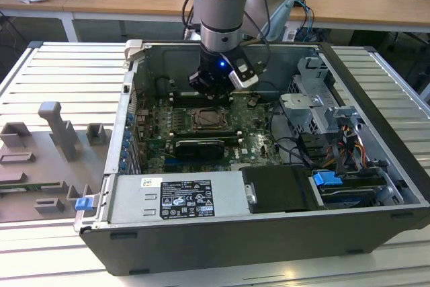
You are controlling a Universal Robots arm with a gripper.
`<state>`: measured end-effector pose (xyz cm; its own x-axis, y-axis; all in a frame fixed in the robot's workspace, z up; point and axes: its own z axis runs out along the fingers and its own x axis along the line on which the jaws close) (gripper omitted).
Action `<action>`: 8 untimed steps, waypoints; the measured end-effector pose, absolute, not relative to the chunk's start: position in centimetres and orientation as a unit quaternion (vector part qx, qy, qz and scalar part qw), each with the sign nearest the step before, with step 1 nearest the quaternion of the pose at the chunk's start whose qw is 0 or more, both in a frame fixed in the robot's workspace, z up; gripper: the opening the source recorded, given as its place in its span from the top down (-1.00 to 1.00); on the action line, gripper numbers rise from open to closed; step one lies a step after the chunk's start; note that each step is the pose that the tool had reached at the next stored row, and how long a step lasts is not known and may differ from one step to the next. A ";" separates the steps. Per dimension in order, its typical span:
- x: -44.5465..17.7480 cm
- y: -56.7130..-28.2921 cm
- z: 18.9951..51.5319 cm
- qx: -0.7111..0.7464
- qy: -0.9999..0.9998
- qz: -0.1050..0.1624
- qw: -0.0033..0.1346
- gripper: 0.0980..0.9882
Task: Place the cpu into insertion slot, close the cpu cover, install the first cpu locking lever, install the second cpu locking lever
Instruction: 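Install the first cpu locking lever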
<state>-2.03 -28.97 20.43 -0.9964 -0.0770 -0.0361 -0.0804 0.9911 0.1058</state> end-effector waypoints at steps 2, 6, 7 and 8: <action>-2.0 -29.0 20.3 -0.039 0.998 0.051 0.016 0.98; -2.0 -29.0 20.1 -0.039 0.998 0.050 0.016 0.98; -2.0 -29.0 20.1 -0.039 0.998 0.050 0.016 0.98; -2.0 -29.0 20.1 -0.039 0.998 0.050 0.016 0.98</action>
<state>-2.03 -28.95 20.11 -0.9964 -0.0769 -0.0355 -0.0800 0.9920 0.0979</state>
